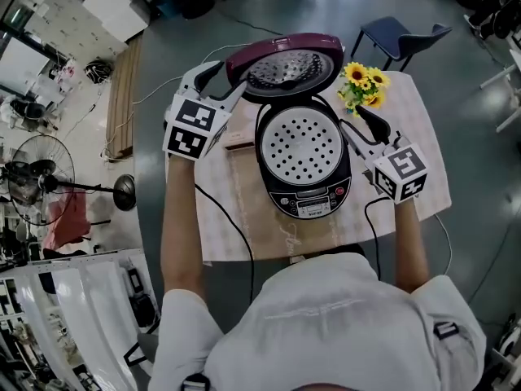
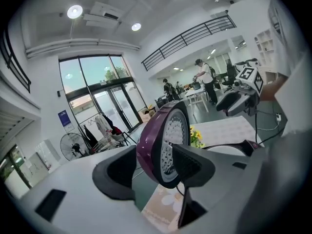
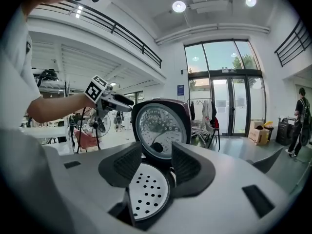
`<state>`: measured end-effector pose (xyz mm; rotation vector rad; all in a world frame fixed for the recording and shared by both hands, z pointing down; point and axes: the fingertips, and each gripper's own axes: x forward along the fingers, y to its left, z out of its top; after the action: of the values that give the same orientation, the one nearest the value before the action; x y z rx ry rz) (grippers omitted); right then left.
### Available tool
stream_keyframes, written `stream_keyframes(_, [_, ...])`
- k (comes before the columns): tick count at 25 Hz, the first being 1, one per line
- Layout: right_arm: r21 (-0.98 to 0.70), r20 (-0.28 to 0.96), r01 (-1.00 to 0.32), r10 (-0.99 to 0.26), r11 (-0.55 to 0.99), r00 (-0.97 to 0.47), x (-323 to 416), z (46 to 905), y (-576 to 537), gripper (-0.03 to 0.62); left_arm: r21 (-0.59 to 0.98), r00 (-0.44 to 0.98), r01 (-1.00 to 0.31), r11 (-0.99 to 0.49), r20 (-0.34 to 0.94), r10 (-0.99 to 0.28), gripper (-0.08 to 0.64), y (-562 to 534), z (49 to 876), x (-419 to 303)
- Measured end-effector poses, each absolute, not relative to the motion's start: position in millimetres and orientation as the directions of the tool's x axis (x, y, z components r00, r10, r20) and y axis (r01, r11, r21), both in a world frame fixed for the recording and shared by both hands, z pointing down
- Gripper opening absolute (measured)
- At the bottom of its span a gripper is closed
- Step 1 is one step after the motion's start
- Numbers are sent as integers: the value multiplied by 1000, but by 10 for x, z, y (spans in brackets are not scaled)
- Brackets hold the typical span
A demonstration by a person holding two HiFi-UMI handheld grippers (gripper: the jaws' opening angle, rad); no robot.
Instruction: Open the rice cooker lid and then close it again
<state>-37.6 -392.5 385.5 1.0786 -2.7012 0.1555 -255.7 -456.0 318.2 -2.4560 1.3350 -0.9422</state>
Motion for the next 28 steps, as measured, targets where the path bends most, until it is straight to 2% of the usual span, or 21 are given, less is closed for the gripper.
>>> stream_keyframes(4, [-29,252,-685,-658,728,-710,-411,3914,-4047,198,-491,369,-649,-581,464,-805,275,-4697,3274,-2539])
stream_keyframes(10, [-45,255,-674,-644,738,-722,-459,4012,-4117,198,-475,382,-651,-592,469,-796,281,-4851,3322,-2531])
stream_keyframes(14, [-55,265,-682,-647,730,-715,-407,4091,-4096,198,-470,388,-658,-589,458,-800,268,-4847,3327,-2512])
stream_keyframes(17, [-59,269,-687,-651,724,-709,-366,4144,-4060,198,-455,397,-677,-579,438,-807,230,-4822,3314,-2518])
stream_keyframes(28, [-33,272,-688,-656,725,-704,-367,4107,-3740,200,-456,415,-674,-582,418,-808,215,-4409,3343,-2416])
